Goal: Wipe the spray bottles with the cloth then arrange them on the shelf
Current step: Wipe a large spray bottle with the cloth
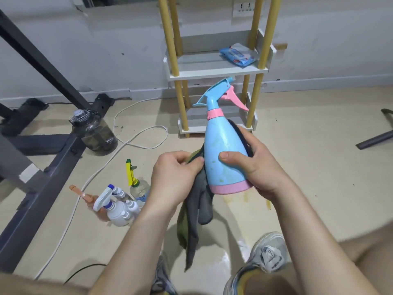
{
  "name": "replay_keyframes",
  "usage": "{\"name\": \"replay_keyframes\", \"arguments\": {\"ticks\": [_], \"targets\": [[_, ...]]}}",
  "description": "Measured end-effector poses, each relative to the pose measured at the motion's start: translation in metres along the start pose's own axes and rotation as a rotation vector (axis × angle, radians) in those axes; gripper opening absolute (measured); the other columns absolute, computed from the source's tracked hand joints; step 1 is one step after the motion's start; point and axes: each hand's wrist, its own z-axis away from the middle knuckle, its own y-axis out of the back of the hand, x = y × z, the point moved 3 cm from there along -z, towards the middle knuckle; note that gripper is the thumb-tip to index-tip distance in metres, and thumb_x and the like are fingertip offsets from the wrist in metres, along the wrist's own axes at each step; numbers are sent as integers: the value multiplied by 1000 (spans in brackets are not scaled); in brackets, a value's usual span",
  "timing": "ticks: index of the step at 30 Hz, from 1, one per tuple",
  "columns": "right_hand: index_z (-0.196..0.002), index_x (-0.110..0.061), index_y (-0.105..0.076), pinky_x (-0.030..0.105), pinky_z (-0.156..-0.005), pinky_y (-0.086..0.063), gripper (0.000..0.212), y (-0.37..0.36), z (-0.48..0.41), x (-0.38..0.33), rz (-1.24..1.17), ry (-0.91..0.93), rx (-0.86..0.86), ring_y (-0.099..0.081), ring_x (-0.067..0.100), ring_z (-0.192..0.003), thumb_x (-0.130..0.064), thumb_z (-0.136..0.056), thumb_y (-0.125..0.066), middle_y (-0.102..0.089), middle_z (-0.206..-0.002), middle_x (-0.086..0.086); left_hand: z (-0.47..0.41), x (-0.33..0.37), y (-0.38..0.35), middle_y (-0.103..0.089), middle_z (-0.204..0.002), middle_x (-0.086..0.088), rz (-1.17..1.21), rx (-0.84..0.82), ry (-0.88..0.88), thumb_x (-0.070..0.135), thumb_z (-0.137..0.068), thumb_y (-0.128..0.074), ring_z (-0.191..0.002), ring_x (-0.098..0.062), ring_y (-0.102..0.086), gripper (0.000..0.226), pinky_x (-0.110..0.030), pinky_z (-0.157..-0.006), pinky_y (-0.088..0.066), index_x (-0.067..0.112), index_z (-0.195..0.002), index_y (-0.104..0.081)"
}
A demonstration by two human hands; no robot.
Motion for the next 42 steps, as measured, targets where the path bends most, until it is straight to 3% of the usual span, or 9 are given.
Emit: {"name": "replay_keyframes", "arguments": {"ticks": [5, 9, 13, 20, 23, 27, 31, 37, 42], "targets": [[-138, -41, -49, 27, -86, -54, 83, -2, 0, 6, 248, 74, 149, -62, 2, -109, -30, -62, -81, -62, -123, -22, 11, 5, -7, -50, -77, 7, -668, -223, -120, 24, -86, -54, -78, -22, -49, 10, -32, -57, -32, 19, -94, -49], [-142, -42, -44, 30, -96, -50, 84, -4, 3, 22, 393, 98, 326, -56, 3, -112, -36, -66, -80, -56, -126, -25, 1, -7, -13, -68, -70, -3, 308, -126, 268, 0, -87, -61, -55, -13, -63, 18, -23, -52, -49, 8, -102, -65], [-147, -36, -37, 22, -98, -48, 78, -19, 0, 31, 260, 147, 425, -54, -5, -114, -27, -81, -77, -52, -128, -30, 11, 1, -33, -76, -87, -12, 948, -95, 344, -10, -89, -58, -76, -16, -73, 20, -24, -76, -60, -2, -105, -68], [-122, -37, -61, 46, -98, -53, 25, -35, 4, 65, -247, -173, 417, -67, 25, -109, -37, -100, -49, -69, -120, 5, 11, -8, -35, -69, -80, 14, 157, 116, -243, 4, -72, -83, -71, 4, -62, 23, -9, -70, -44, 27, -76, -79], [-132, -18, -58, 45, -99, -53, 34, -45, 8, 62, -358, -190, 385, -67, 30, -111, -32, -102, -48, -69, -121, 13, 7, -8, -40, -62, -88, 11, 58, 184, -415, 16, -79, -78, -80, -5, -59, 26, -13, -77, -44, 25, -104, -76], [-129, -37, -57, 38, -97, -53, 31, -42, 7, 47, -84, -94, 366, -67, 12, -107, -31, -100, -53, -68, -111, -20, -17, -10, -43, -50, -127, 7, 33, -33, 11, 40, -99, -43, -118, -13, -50, 45, -31, -101, -39, 25, -141, -45], [-138, -47, -49, 38, -101, -50, 44, -50, 21, 57, 35, -111, 358, -62, 3, -111, -40, -95, -56, -61, -119, -32, -43, 0, -40, -70, -97, -9, 289, -149, 361, 41, -100, -41, -82, -23, -65, 38, -33, -78, -52, 14, -88, -65], [-111, -28, -69, 26, -69, -49, 17, -42, 8, 67, -189, -260, 378, -65, 11, -78, -28, -99, -56, -72, -88, -10, 14, -17, -68, -36, -149, -1, -384, -66, -44, 49, -102, -31, -135, -24, -39, 59, -34, -101, -33, 19, -152, -23], [-133, -35, -60, 29, -100, -49, 39, -39, 13, 69, 110, -208, 255, -62, 1, -112, -40, -95, -55, -68, -122, -16, -16, -26, -57, -69, -107, -7, 8, -105, 237, 60, -90, -49, -106, -33, -64, 51, -40, -89, -50, 17, -113, -62]]}}
